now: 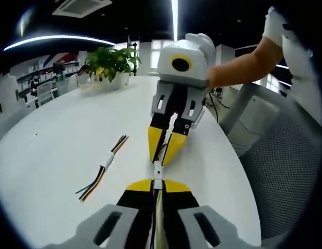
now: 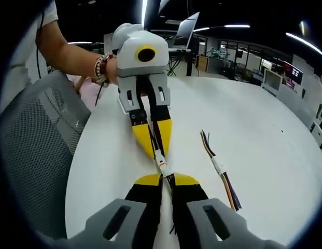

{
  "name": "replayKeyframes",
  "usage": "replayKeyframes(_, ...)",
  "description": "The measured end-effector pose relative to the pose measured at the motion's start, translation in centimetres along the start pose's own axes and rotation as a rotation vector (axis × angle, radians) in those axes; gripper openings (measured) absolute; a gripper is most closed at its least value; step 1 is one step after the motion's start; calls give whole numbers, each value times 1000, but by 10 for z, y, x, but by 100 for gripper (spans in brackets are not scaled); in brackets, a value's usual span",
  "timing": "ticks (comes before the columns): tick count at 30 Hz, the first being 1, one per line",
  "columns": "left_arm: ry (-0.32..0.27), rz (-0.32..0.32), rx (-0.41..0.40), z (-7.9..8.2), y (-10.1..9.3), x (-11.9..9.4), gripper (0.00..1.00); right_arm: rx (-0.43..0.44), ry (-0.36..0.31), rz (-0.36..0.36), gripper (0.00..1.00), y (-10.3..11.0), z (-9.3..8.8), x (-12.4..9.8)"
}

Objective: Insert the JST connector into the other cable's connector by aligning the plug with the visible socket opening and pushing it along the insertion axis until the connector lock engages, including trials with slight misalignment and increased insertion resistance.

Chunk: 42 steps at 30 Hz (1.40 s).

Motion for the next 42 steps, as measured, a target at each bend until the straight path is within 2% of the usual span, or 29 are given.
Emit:
replayKeyframes(5, 21, -3, 4, -5, -1, 4, 0, -7, 39, 2, 3, 0, -6, 6)
replayKeyframes(10, 24, -4, -6, -7, 0, 5, 0, 13, 49, -1, 3, -3, -11, 9)
replayKeyframes(17, 18, -2, -13, -7, 4, 5, 0, 22, 32, 0, 3, -6, -8, 7)
replayKeyframes(25, 46, 0, -3, -13, 3, 5, 0, 30, 21, -2, 3, -6, -6, 5)
replayKeyframes(34, 38, 0, -11, -10, 2, 6, 0, 16, 39, -3, 3, -5, -7, 7)
replayKeyframes(42, 43, 11, -13, -11, 4, 7, 0, 26, 30, -6, 3, -6, -6, 6)
Point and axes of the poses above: the point that each gripper's makers call its tool centre point, and the gripper's own axes: x roughly forward along the fingers, y roughly to its left, z roughly out of its top, the point moved 2 cm from there along -x, roughly backward along the fingers, and after that the axes turned 7 degrees about z, right-handed, at the moved point
